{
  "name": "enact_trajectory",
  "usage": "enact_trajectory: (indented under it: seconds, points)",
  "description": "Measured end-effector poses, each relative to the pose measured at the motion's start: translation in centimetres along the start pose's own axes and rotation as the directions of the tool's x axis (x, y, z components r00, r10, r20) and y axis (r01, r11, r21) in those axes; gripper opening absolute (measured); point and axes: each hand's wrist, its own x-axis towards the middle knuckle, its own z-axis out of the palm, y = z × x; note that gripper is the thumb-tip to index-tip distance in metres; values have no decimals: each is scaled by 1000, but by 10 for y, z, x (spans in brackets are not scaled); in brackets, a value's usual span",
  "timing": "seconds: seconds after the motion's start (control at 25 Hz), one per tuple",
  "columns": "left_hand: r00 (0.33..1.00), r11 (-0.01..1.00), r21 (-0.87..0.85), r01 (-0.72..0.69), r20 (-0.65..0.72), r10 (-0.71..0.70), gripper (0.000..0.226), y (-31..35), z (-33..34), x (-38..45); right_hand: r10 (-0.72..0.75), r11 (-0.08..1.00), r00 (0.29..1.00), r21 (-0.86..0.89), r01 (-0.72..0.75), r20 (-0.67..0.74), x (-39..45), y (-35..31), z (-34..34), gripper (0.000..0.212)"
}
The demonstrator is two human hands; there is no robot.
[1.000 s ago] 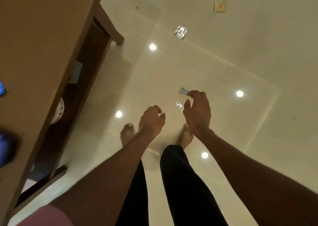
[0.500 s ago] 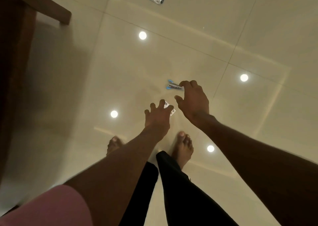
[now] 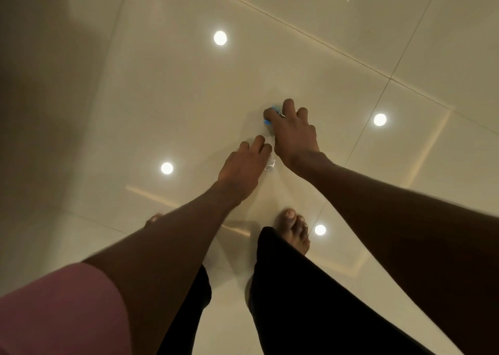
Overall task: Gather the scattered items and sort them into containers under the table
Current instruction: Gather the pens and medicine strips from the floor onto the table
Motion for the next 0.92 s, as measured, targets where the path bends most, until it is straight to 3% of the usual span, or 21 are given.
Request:
enact_trajectory:
  seconds: [0.08, 0.2, 0.28, 0.4, 0.76, 0.92]
  points:
    - [987, 931, -329, 156, 5, -163, 27, -6, -8, -4, 47, 995, 999, 84, -48, 13, 1, -5, -2, 54]
    - [862, 640, -669, 378, 2, -507, 19, -11, -45, -25, 177, 919, 984, 359, -163, -6, -16, -23, -31, 43]
    - [772, 475, -794, 380, -10, -635, 17, -10, -72, -40, 269, 824, 963, 517, -230, 1, -33, -35, -53, 39]
    - [668, 328, -882, 338, -21, -744, 14, -11, -140, -85, 270, 732, 963, 648, -210, 7, -71, -75, -115, 34]
    - [439, 208, -949, 236, -86, -894, 18, -18, -390, -255, 53, 770, 985, 635, 64, -164, -201, -243, -343, 36]
    - [306, 178, -965, 194, -113, -945, 25, -39, -450, -322, -107, 766, 971, 605, 217, -213, -237, -314, -399, 37]
